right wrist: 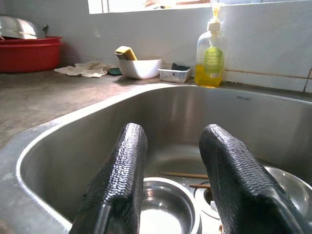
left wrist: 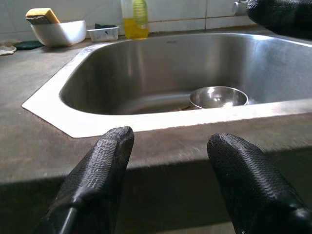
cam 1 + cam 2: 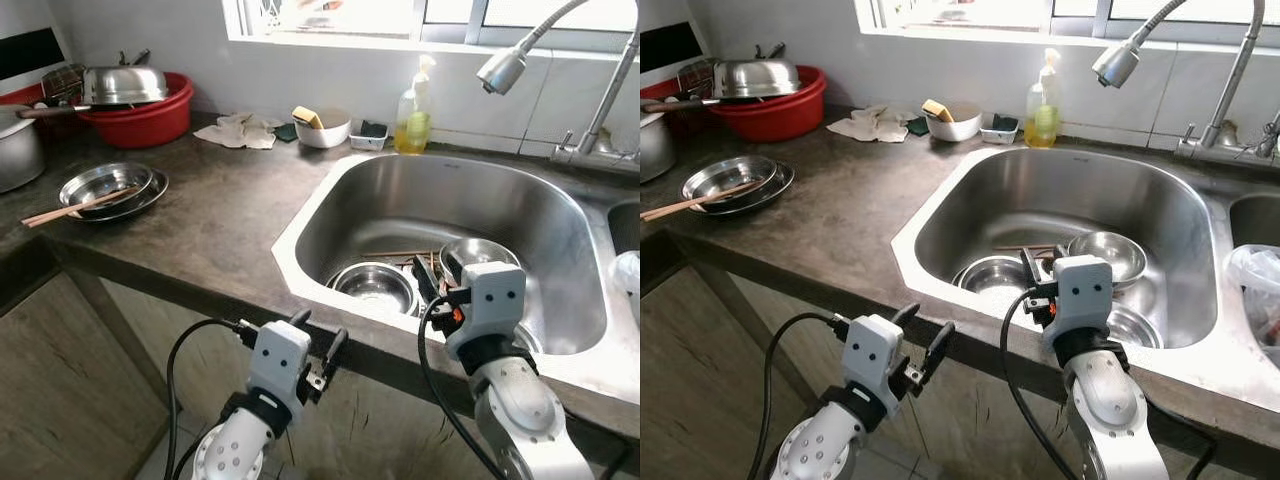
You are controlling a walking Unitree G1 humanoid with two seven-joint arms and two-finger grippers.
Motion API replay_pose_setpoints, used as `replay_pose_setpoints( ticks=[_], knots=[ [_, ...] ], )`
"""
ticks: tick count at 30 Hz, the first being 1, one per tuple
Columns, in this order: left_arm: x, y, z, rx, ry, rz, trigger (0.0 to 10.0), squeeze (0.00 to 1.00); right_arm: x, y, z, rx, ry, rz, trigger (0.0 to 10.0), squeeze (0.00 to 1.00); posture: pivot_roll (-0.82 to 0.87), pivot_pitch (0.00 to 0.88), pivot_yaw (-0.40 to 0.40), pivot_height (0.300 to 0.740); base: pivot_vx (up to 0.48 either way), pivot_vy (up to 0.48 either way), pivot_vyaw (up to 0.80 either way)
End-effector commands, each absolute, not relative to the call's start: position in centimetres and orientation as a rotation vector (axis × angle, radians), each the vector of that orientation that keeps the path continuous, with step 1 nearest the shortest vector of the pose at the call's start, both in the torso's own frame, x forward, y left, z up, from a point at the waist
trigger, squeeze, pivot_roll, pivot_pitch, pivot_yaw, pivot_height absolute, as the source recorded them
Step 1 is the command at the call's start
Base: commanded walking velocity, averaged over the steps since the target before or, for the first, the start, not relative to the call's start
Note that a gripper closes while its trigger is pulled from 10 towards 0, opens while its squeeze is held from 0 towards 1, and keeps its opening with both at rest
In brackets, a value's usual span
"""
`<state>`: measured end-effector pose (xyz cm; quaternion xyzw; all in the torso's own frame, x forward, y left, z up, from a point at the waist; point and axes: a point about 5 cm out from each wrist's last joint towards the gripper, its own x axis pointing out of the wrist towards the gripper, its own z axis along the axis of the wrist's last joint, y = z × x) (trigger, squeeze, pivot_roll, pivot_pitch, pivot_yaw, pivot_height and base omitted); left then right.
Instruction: Kitchen organization
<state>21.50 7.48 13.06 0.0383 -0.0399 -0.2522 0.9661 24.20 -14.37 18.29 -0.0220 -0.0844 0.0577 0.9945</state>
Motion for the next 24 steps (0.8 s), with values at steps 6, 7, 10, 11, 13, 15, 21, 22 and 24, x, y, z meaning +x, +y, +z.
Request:
replay_pose_setpoints(
  ticks=[6, 7, 10, 11, 13, 15, 21, 22, 24],
  knots=[
    [21.25, 7.66, 12.99, 0.091, -0.082, -0.511, 10.0, 0.00, 24.00, -13.87, 18.25, -0.034, -0.163, 0.126, 10.0, 0.00, -0.04, 0.018, 0.016, 0.740, -0.295, 0.000, 0.00],
    [21.24, 7.66, 12.98, 0.091, -0.082, -0.512, 10.0, 0.00, 24.01, -13.85, 18.25, -0.034, -0.163, 0.126, 10.0, 0.00, -0.04, 0.018, 0.016, 0.740, -0.304, 0.000, 0.00],
    [21.18, 7.66, 12.92, 0.093, -0.081, -0.512, 10.0, 0.00, 23.98, -13.76, 18.15, -0.032, -0.160, 0.127, 10.0, 0.00, -0.04, 0.016, 0.017, 0.740, -0.308, 0.000, 0.00],
    [21.18, 7.66, 12.92, 0.093, -0.081, -0.512, 10.0, 0.00, 23.98, -13.76, 18.15, -0.032, -0.160, 0.127, 10.0, 0.00, -0.04, 0.016, 0.017, 0.740, -0.307, 0.000, 0.00],
    [21.19, 7.65, 12.91, 0.093, -0.081, -0.512, 10.0, 0.00, 23.99, -13.71, 18.01, -0.031, -0.153, 0.126, 10.0, 0.00, -0.04, 0.014, 0.018, 0.740, -0.311, 0.000, 0.00],
    [21.20, 7.65, 12.91, 0.093, -0.081, -0.513, 10.0, 0.00, 24.00, -13.70, 17.95, -0.031, -0.151, 0.125, 10.0, 0.00, -0.04, 0.014, 0.018, 0.740, -0.313, 0.000, 0.00],
    [21.25, 7.60, 12.96, 0.095, -0.082, -0.515, 10.0, 0.00, 23.99, -13.64, 17.74, -0.024, -0.139, 0.121, 10.0, 0.00, -0.04, 0.020, 0.017, 0.740, -0.314, 0.000, 0.00],
    [21.25, 7.60, 12.96, 0.095, -0.082, -0.515, 10.0, 0.00, 23.99, -13.64, 17.74, -0.024, -0.139, 0.121, 10.0, 0.00, -0.04, 0.020, 0.017, 0.740, -0.315, 0.000, 0.00],
    [21.25, 7.60, 12.98, 0.096, -0.082, -0.513, 10.0, 0.00, 23.95, -13.59, 17.69, -0.021, -0.137, 0.120, 10.0, 0.00, -0.04, 0.023, 0.018, 0.740, -0.315, 0.000, 0.00]
  ],
)
